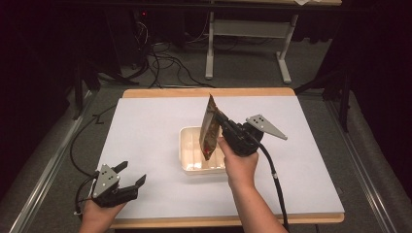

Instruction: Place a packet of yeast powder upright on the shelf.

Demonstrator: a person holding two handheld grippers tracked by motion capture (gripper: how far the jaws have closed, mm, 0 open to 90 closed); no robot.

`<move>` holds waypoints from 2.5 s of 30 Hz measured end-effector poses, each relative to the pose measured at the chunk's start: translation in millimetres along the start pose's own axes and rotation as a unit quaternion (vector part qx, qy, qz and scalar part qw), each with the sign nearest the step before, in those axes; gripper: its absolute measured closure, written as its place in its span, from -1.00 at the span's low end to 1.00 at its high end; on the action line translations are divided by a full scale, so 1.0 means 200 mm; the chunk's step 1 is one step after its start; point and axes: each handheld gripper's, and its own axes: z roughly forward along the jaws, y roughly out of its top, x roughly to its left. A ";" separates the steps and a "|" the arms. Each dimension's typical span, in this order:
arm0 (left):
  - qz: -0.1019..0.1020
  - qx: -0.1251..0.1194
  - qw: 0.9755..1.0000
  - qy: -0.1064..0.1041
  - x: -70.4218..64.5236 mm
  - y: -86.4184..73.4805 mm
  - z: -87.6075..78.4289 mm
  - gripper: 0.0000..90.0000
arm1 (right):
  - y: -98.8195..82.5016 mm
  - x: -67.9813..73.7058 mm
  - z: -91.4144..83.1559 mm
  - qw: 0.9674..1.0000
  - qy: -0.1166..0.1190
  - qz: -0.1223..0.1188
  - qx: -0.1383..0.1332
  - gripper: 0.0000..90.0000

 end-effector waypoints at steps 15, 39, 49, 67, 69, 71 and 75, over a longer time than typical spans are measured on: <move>0.000 0.001 1.000 0.000 0.01 0.00 0.00 -0.47 | 0.00 0.00 0.02 1.000 -0.013 -0.004 -0.005 1.00; -0.001 0.002 1.000 -0.003 0.01 0.00 0.00 -0.47 | -0.18 -0.02 0.13 0.998 -0.027 -0.010 0.053 0.98; 0.002 0.004 1.000 -0.004 0.01 0.00 0.01 -0.47 | -0.21 -0.03 0.10 0.997 -0.009 -0.033 0.076 0.55; 0.005 0.012 1.000 -0.003 0.00 -0.01 0.02 -0.47 | -0.10 -0.02 -0.04 0.989 0.042 -0.078 0.117 -0.46; 0.004 0.013 1.000 -0.002 0.00 -0.01 0.02 -0.47 | -0.10 -0.04 -0.07 0.988 0.037 -0.082 0.122 -0.49; 0.004 0.013 1.000 -0.002 0.00 -0.01 0.02 -0.47 | -0.10 -0.07 -0.11 0.987 0.035 -0.093 0.124 -0.52; 0.004 0.016 1.000 -0.002 0.00 -0.01 0.02 -0.47 | -0.10 -0.14 -0.19 0.986 0.031 -0.098 0.134 -0.58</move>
